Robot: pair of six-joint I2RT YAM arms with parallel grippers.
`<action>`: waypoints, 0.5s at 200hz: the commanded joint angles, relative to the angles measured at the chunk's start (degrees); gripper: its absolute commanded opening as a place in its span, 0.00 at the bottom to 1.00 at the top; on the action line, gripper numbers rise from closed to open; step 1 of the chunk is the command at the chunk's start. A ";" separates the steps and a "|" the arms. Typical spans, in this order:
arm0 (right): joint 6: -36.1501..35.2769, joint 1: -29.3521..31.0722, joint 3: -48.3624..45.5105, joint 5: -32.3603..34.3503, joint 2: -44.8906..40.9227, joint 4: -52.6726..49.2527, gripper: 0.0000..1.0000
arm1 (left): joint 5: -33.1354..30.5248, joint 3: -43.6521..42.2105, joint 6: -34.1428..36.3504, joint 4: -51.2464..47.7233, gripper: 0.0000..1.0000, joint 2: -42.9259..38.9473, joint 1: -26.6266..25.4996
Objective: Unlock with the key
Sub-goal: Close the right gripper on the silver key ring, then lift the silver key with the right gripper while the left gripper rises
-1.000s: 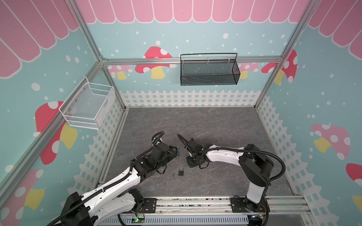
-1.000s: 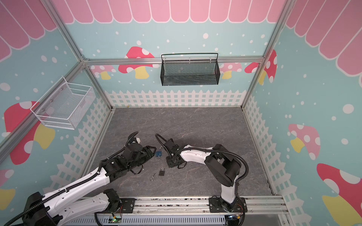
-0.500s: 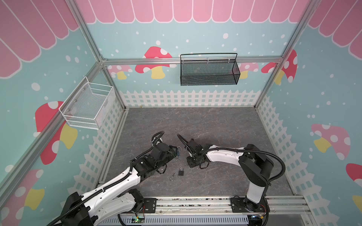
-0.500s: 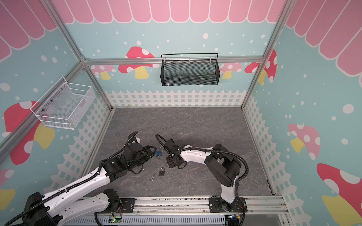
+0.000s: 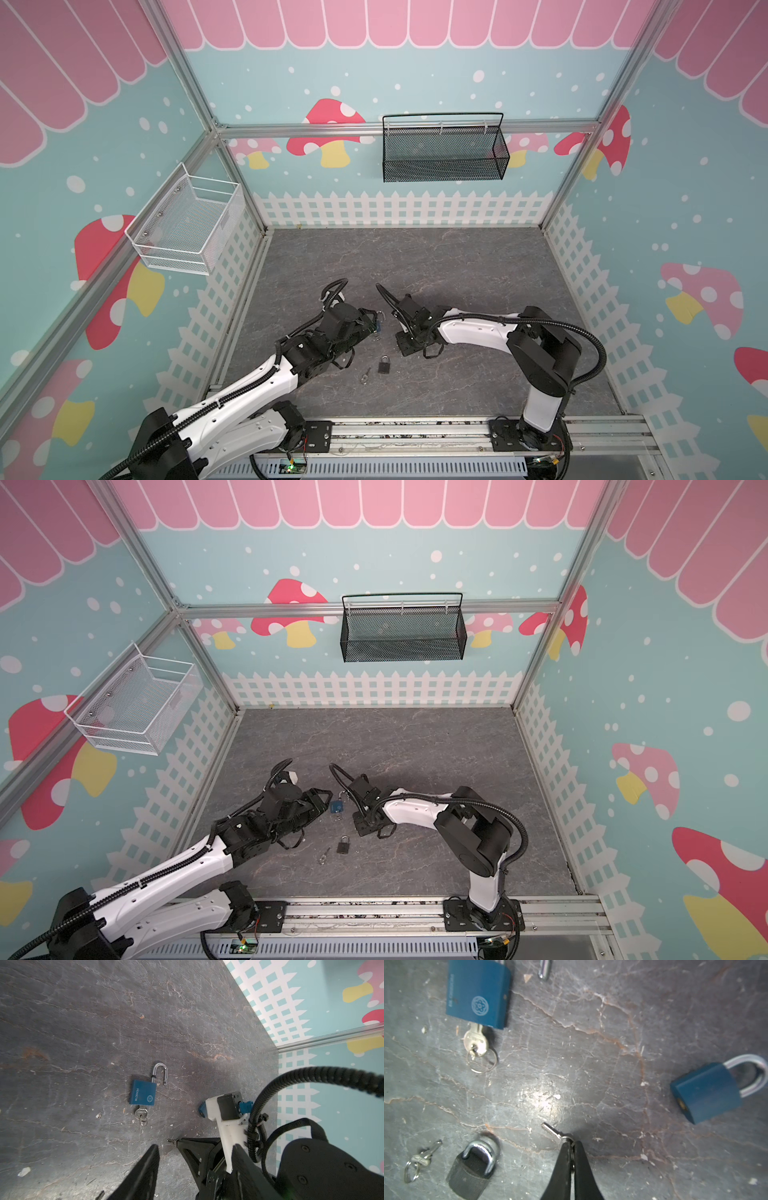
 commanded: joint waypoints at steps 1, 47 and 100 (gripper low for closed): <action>-0.49 0.11 -2.09 0.84 -2.13 0.03 0.05 | 0.18 -0.65 -1.46 1.34 0.56 -1.30 0.30; -0.85 -1.18 -5.66 -2.34 -7.06 4.81 0.00 | 0.56 -0.06 -2.87 2.18 0.56 -2.20 -0.21; -1.14 -3.86 -8.55 -5.79 -14.59 7.88 0.00 | 0.08 1.09 -5.58 5.62 0.56 -1.12 -3.14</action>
